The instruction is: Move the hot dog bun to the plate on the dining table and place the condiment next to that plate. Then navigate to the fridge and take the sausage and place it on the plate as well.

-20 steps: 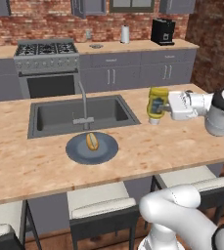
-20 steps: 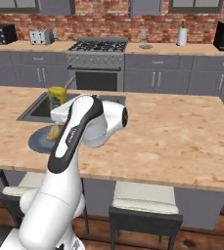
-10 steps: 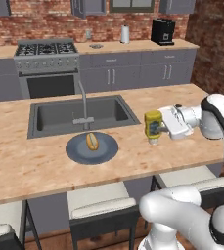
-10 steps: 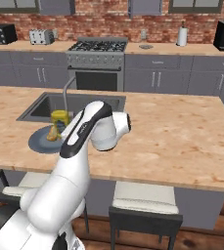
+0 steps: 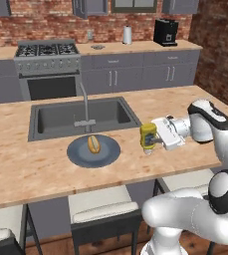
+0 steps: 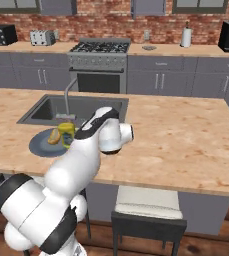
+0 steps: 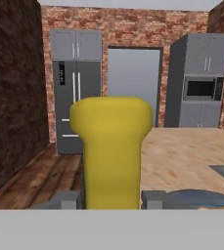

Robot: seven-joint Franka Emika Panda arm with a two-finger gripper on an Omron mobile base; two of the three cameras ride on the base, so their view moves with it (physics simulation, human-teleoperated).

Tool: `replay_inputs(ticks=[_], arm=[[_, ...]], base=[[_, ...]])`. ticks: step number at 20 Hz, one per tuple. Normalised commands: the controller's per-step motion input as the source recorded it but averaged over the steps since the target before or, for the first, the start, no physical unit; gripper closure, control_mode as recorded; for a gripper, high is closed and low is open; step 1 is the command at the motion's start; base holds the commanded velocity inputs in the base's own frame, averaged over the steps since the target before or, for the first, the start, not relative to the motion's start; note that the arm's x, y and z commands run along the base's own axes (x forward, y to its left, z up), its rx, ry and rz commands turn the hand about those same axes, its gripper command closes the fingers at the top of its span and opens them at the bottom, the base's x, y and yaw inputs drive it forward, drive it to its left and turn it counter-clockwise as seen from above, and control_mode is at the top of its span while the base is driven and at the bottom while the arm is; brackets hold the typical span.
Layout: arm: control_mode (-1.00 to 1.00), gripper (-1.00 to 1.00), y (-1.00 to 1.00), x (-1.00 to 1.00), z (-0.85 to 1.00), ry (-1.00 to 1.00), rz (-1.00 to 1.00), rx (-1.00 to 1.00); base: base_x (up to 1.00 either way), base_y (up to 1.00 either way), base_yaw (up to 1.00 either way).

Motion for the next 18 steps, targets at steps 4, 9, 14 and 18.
replay_inputs(ticks=[4, 9, 14, 18], arm=[[-1.00, 1.00, 0.00, 0.67, -0.46, 0.00, 0.09, 0.05], [-1.00, 1.00, 0.00, 0.68, -0.39, 0.00, 0.08, 0.03], [-1.00, 1.00, -0.02, 0.69, -0.37, 0.00, 0.08, 0.00], [-1.00, 1.00, -0.04, 0.61, -0.37, 0.00, 0.09, 0.00]], base=[[0.00, 0.00, 0.00], [0.00, 0.00, 0.00], [0.00, 0.00, 0.00], [0.00, 0.00, 0.00]])
